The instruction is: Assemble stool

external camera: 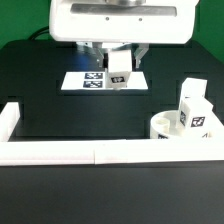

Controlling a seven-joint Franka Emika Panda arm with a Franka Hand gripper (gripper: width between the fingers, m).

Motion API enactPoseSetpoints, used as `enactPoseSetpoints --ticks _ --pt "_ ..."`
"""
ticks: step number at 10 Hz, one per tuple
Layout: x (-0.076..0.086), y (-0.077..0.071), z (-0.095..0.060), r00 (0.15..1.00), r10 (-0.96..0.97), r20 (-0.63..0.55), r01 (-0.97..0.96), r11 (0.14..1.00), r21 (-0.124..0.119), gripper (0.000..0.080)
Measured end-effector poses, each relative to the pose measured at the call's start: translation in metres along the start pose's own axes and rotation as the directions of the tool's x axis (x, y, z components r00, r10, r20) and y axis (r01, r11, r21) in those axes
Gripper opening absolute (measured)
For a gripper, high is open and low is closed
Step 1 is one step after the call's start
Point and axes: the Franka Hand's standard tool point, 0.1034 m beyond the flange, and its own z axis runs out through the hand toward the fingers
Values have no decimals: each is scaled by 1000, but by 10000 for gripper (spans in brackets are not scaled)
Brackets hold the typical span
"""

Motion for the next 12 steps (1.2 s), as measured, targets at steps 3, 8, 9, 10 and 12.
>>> enactPoseSetpoints --ticks 3,8,9,10,12 --pt "-5 -39 0 978 5 -206 -9 1000 -16 325" --pt "-1 -63 0 882 -11 -470 10 1000 -3 325" --pt "-2 -65 1 885 -14 -466 14 1000 -4 325" --pt "-3 -80 1 881 -49 -471 46 999 -18 325" --pt "-6 -96 7 879 -117 -463 95 993 -71 325"
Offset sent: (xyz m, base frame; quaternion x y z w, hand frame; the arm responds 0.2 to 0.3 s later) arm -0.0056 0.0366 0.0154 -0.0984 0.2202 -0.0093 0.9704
